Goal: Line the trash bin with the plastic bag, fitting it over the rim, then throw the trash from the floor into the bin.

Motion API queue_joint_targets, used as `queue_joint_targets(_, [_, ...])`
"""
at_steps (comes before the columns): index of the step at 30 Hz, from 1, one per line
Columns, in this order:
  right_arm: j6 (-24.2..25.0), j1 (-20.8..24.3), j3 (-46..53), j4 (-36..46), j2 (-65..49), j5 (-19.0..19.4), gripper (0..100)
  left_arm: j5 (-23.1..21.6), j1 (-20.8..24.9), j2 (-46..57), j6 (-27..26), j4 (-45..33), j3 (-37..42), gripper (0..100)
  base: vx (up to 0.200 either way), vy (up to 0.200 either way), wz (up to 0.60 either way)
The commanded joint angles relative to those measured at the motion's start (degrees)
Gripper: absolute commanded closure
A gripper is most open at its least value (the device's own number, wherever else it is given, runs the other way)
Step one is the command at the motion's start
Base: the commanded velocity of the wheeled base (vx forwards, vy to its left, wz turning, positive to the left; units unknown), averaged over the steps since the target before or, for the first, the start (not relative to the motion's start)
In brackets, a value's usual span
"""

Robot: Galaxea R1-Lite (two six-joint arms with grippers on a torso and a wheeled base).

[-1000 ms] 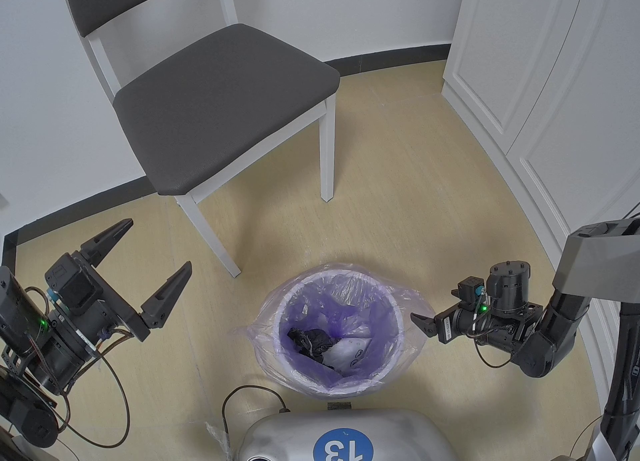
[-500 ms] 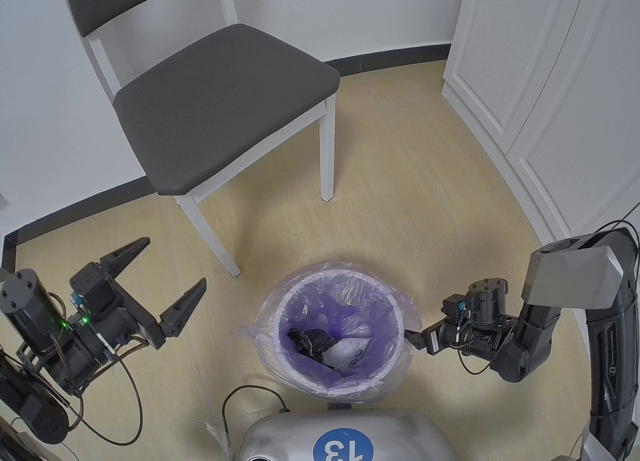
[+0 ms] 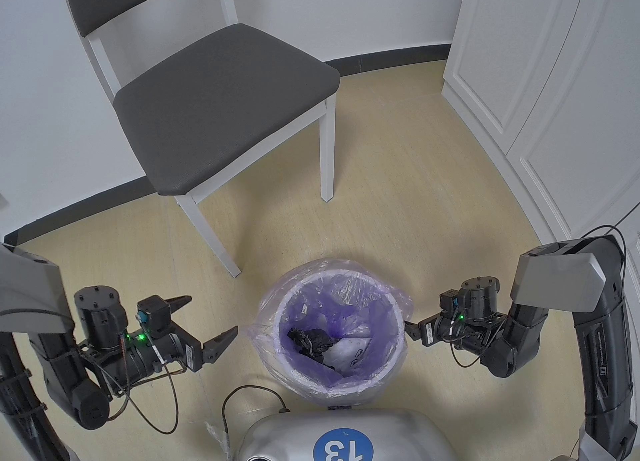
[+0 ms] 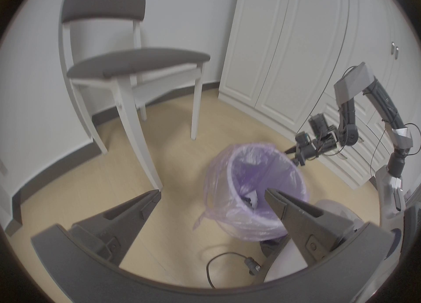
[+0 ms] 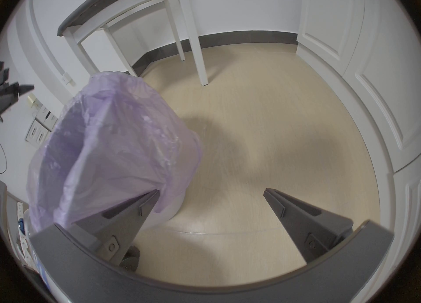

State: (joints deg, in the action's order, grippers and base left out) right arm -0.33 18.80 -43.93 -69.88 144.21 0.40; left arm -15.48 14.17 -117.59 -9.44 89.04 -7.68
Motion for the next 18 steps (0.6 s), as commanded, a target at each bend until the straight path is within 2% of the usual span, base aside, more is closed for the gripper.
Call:
queue_joint_targets(1, [0.2, -0.8, -2.0, -0.5, 3.5, -0.9, 0, -0.3, -0.2, -15.8, 1.3, 1.0, -4.8, 0, 0.000, 0.000, 0.00])
queue_joint_targets(7, [0.1, -0.8, -1.6, -2.5, 3.7, -1.1, 0, -0.3, 0.2, -24.0, 4.1, 1.0, -12.4, 0, 0.000, 0.000, 0.00])
queue_joint_targets(12, [0.1, -0.8, -1.5, -2.6, 3.7, -1.0, 0, -0.2, 0.1, -30.2, 5.5, 0.3, -24.2, 0, 0.000, 0.000, 0.00])
queue_joint_targets(15, [0.1, -0.8, -1.5, -2.6, 3.7, -1.0, 0, 0.1, 0.2, -32.4, 5.3, -1.5, -28.1, 0, 0.000, 0.000, 0.00])
queue_joint_targets(18, [-0.1, -0.8, -1.8, -4.0, 3.6, -1.0, 0, 0.4, -0.2, -30.5, 4.5, -11.9, -32.9, 0, 0.000, 0.000, 0.00])
